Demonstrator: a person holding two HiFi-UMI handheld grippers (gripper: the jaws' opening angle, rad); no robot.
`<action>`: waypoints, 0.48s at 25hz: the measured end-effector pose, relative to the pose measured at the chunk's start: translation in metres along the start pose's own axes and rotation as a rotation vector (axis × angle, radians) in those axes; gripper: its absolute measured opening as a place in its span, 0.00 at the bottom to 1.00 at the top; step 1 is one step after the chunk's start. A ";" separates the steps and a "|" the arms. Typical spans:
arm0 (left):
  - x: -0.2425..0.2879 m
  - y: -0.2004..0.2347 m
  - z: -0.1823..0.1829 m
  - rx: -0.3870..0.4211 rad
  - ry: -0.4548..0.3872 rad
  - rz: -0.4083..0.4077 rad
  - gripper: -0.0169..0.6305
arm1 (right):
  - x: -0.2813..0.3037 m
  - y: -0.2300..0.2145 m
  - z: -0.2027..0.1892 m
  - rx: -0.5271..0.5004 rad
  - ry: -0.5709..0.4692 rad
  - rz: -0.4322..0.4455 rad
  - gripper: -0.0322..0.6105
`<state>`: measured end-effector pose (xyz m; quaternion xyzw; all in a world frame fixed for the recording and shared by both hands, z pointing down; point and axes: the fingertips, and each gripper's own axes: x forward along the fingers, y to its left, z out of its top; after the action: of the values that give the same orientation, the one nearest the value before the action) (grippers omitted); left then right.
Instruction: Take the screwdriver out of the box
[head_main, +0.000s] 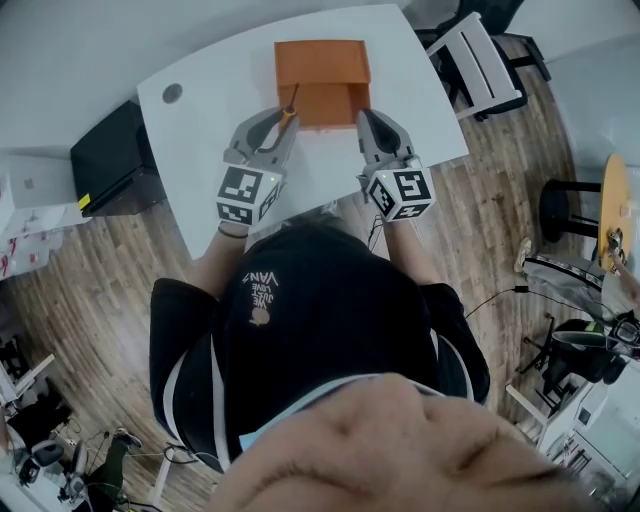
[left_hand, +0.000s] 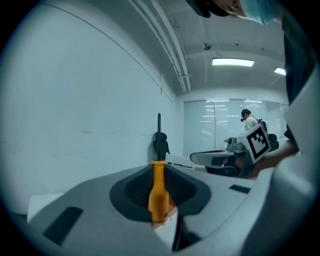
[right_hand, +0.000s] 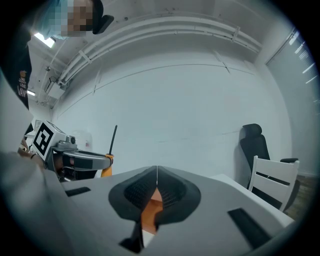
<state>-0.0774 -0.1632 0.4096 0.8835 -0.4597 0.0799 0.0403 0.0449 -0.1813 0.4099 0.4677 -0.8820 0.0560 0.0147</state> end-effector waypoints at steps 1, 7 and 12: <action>-0.002 0.001 0.001 -0.003 -0.003 0.001 0.14 | 0.000 0.001 0.000 0.001 0.001 0.000 0.07; -0.009 0.005 0.003 -0.004 -0.014 0.001 0.14 | 0.002 0.009 -0.002 0.003 0.003 -0.001 0.07; -0.010 0.005 0.005 -0.009 -0.023 -0.005 0.14 | 0.002 0.010 -0.002 0.005 0.001 -0.006 0.07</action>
<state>-0.0869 -0.1589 0.4033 0.8854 -0.4583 0.0677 0.0390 0.0359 -0.1771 0.4117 0.4703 -0.8804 0.0583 0.0144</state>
